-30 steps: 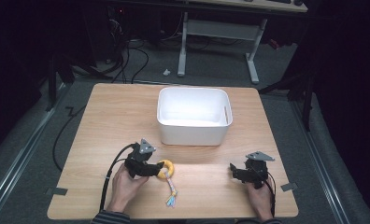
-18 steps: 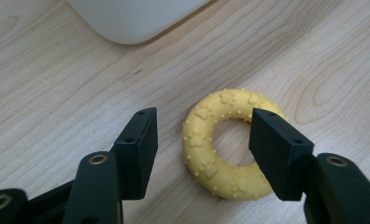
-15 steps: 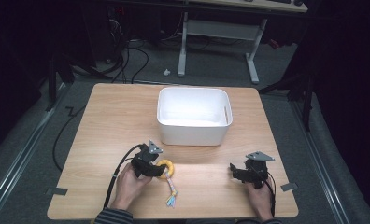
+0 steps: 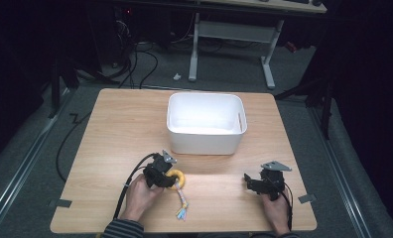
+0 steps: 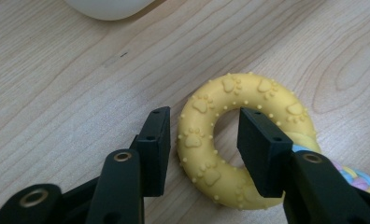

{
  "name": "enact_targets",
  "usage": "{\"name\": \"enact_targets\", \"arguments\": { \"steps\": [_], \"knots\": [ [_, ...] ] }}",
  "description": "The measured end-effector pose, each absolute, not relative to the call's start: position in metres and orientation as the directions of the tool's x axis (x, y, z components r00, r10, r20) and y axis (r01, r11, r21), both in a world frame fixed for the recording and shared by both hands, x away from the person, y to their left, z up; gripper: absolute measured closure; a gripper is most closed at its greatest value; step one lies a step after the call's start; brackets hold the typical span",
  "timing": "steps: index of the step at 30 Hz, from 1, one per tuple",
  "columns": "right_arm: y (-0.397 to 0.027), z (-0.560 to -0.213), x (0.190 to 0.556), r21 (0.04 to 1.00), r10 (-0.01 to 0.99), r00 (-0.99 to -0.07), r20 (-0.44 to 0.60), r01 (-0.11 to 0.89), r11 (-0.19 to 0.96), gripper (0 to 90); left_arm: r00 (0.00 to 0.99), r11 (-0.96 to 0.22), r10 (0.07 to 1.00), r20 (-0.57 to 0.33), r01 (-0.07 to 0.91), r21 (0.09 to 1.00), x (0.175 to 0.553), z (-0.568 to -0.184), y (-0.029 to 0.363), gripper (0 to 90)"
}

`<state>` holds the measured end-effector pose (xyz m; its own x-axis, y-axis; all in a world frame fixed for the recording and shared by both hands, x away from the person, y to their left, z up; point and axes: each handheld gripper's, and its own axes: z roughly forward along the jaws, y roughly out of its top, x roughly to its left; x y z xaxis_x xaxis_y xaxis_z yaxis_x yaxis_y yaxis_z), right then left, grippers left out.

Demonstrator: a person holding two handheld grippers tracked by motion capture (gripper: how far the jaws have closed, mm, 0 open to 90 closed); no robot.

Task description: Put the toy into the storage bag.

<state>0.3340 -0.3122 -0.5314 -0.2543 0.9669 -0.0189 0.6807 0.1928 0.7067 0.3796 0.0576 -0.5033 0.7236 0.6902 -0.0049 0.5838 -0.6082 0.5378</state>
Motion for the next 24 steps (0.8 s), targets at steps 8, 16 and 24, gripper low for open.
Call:
{"name": "enact_targets", "arguments": {
  "steps": [8,16,24],
  "knots": [
    [-0.3122,-0.5314,0.3341,0.707,0.967,-0.254,-0.019,0.681,0.193,16.2,0.727,-0.611,0.685,-0.031,0.598,0.519,0.3841,-0.5044,0.0590,63.8],
    [-0.3121,-0.5313,0.3340,0.707,0.967,-0.254,-0.019,0.681,0.193,16.3,0.726,-0.619,0.688,-0.015,0.597,0.510,0.3832,-0.5036,0.0570,65.8],
    [-0.3117,-0.5314,0.3342,0.708,0.963,-0.267,-0.021,0.677,0.203,16.2,0.735,-0.624,0.678,-0.021,0.591,0.510,0.3843,-0.5033,0.0586,66.9]
  ]
}}
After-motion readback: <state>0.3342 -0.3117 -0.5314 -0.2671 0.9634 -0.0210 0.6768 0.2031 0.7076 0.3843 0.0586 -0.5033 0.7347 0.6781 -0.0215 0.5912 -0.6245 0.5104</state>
